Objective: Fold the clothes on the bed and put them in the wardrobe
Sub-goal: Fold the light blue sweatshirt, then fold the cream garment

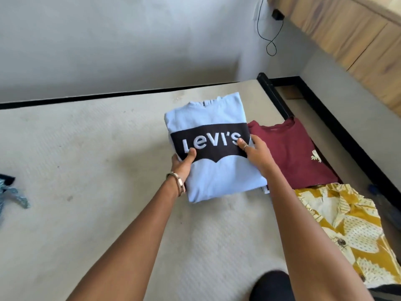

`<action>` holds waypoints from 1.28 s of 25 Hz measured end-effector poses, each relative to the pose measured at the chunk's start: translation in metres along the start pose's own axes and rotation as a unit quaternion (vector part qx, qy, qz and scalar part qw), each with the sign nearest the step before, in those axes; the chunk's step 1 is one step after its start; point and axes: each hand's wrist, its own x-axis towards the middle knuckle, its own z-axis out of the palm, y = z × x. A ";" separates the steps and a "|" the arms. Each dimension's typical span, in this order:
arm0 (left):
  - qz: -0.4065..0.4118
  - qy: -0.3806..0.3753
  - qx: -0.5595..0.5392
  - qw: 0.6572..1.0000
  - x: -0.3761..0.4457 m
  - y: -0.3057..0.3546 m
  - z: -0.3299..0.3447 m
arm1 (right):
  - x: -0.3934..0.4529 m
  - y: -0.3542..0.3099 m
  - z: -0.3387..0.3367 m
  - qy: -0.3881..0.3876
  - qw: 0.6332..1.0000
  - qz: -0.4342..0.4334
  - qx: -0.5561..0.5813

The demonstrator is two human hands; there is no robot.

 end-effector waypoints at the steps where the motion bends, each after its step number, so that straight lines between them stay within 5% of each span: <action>1: -0.047 0.035 0.054 0.997 0.011 -0.009 0.005 | 0.012 0.013 0.005 0.006 0.993 0.045 -0.106; 3: -0.068 0.033 0.154 0.985 0.016 -0.037 0.005 | 0.018 0.046 0.030 0.032 0.960 0.084 -0.264; 5: -0.014 0.019 0.222 0.975 0.017 -0.068 -0.005 | -0.008 0.070 0.062 0.103 0.933 -0.029 -0.342; 8: 0.016 0.026 0.232 0.972 0.015 -0.088 -0.019 | -0.048 0.103 0.090 0.065 0.895 -0.168 -0.407; 14: -0.034 0.070 0.294 0.953 -0.013 -0.083 -0.030 | -0.057 0.071 0.103 -0.005 0.883 -0.023 -0.468; 18: -0.055 0.104 0.289 0.950 -0.056 -0.065 -0.059 | -0.089 0.039 0.105 -0.001 0.895 0.024 -0.445; 22: -0.004 0.109 0.328 0.939 -0.115 -0.040 -0.112 | -0.138 0.007 0.140 -0.012 0.937 -0.077 -0.340; 28: 0.073 0.161 0.383 0.907 -0.213 -0.016 -0.250 | -0.217 -0.059 0.257 -0.093 0.937 -0.273 -0.199; 30: 0.079 0.231 0.423 0.873 -0.246 -0.008 -0.315 | -0.246 -0.081 0.307 -0.135 0.918 -0.330 -0.175; 32: 0.046 0.328 0.503 0.798 -0.280 -0.003 -0.383 | -0.277 -0.098 0.358 -0.173 0.900 -0.365 -0.161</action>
